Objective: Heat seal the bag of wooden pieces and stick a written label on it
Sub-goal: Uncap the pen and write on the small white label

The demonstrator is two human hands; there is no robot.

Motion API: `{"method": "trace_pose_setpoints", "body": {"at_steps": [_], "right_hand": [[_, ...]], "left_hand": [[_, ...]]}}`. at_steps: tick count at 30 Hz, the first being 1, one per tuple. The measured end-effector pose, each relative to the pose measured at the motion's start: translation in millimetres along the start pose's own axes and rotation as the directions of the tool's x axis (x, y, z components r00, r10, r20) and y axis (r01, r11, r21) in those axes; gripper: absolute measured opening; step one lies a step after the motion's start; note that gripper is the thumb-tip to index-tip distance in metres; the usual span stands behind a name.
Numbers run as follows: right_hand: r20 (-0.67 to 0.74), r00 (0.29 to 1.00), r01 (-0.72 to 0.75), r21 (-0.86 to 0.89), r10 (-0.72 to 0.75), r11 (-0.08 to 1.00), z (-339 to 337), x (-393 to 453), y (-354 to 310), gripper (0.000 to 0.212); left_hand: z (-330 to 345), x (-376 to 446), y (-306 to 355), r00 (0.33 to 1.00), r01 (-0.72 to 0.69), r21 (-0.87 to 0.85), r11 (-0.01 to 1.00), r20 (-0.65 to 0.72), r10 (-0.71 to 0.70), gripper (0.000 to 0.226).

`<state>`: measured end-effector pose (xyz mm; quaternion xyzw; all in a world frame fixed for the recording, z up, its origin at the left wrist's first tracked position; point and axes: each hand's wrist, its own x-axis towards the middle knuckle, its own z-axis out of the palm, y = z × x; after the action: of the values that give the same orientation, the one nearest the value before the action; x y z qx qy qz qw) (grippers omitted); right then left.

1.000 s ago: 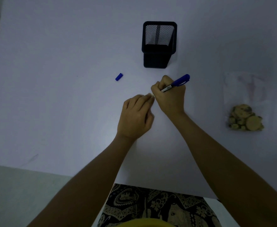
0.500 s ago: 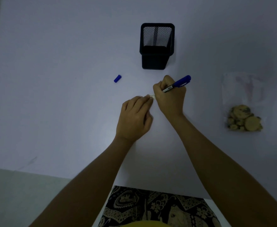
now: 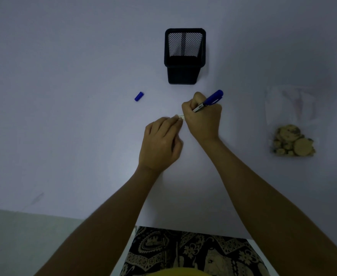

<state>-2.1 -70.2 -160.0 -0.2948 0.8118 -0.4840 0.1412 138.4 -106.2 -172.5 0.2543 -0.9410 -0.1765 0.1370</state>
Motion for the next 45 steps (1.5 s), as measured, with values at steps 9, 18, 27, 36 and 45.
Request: {"method": "trace_pose_setpoints", "body": {"at_steps": [9,18,27,36,45], "right_hand": [[-0.033,0.998,-0.046,-0.007,0.046,0.999,-3,0,-4,0.052],[-0.015,0.985,-0.173,0.03,0.174,0.984,-16,9,-21,0.051],[-0.048,0.916,-0.394,0.071,0.397,0.917,-38,14,-41,0.042],[-0.012,0.892,-0.441,0.189,0.451,0.878,-59,14,-55,0.036],[0.123,0.855,-0.503,0.432,0.504,0.749,-71,22,-81,0.033]], "left_hand": [[-3,0,2,1.0,0.006,-0.018,1.0,0.02,-0.006,0.04],[-17,4,8,0.992,0.027,0.009,1.0,0.127,-0.028,0.039],[-27,18,13,0.995,-0.021,0.075,0.997,0.095,0.013,0.029],[-37,43,15,0.994,0.03,0.076,0.997,0.102,-0.038,0.03],[-65,61,-36,0.912,0.408,0.013,0.913,-0.051,-0.407,0.031]]}}
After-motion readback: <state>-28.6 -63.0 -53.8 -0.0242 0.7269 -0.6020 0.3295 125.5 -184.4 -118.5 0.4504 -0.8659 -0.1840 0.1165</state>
